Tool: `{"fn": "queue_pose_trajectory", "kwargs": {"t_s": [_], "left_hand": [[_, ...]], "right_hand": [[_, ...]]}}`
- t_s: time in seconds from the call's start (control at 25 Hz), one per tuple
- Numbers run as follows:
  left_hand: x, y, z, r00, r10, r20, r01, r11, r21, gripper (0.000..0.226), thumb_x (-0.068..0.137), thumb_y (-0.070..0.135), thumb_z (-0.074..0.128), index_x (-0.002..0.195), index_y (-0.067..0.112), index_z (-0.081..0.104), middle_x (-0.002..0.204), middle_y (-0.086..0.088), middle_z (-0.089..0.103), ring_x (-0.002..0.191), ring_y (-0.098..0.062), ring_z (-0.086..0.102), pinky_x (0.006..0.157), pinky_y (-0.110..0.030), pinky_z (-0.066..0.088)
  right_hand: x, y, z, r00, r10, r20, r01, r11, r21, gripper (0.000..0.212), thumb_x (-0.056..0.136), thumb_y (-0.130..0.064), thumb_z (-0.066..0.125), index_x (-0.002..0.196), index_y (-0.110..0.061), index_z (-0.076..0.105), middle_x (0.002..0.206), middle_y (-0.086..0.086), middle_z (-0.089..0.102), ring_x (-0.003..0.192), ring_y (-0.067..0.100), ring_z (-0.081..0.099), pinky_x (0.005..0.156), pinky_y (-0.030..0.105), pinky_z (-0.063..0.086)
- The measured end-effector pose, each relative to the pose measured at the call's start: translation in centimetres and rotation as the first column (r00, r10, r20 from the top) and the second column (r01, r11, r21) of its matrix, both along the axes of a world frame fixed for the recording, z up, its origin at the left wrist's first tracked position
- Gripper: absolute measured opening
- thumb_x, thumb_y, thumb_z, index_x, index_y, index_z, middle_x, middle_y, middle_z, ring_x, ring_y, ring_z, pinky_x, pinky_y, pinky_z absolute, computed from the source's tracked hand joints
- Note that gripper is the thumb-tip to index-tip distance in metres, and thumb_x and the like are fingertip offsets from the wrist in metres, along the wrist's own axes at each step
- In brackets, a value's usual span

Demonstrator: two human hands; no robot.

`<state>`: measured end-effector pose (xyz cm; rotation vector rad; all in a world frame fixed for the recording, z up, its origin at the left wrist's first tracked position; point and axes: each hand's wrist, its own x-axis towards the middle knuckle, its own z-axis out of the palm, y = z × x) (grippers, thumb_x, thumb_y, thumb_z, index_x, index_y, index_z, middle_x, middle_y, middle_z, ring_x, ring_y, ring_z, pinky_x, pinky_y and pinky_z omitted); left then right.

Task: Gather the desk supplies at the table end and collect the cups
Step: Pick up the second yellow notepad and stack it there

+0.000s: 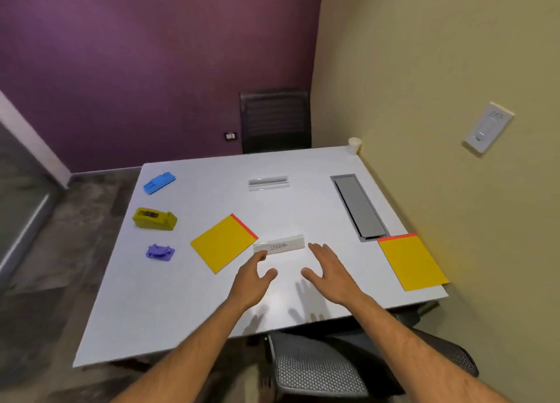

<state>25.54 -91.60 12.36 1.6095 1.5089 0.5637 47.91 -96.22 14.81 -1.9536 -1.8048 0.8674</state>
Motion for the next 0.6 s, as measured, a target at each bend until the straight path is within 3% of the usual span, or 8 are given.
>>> {"fn": "queue_pose_trajectory", "kwargs": {"t_s": [0.36, 0.6], "left_hand": [[-10.9, -8.5, 2.1, 0.969, 0.249, -0.001, -0.249, 0.968, -0.021, 0.059, 0.096, 0.035, 0.064, 0.149, 0.027, 0.041, 0.152, 0.005, 0.046, 0.139, -0.019, 0.045, 0.113, -0.036, 0.038], [-18.1, -8.2, 1.8, 0.952, 0.306, -0.001, -0.306, 0.951, -0.038, 0.059, 0.096, 0.036, 0.064, 0.149, 0.029, 0.04, 0.153, 0.006, 0.045, 0.14, -0.02, 0.044, 0.112, -0.034, 0.037]], "right_hand": [[-10.5, -2.2, 0.1, 0.977, 0.215, -0.018, -0.214, 0.976, 0.038, 0.075, 0.098, -0.056, 0.042, 0.158, -0.026, 0.01, 0.167, -0.004, 0.003, 0.153, 0.014, -0.007, 0.124, 0.037, 0.005], [-17.6, -0.3, 0.4, 0.957, 0.287, -0.034, -0.282, 0.954, 0.105, 0.076, 0.097, -0.057, 0.044, 0.158, -0.029, 0.009, 0.166, -0.009, 0.003, 0.153, 0.014, -0.009, 0.124, 0.04, 0.005]]}}
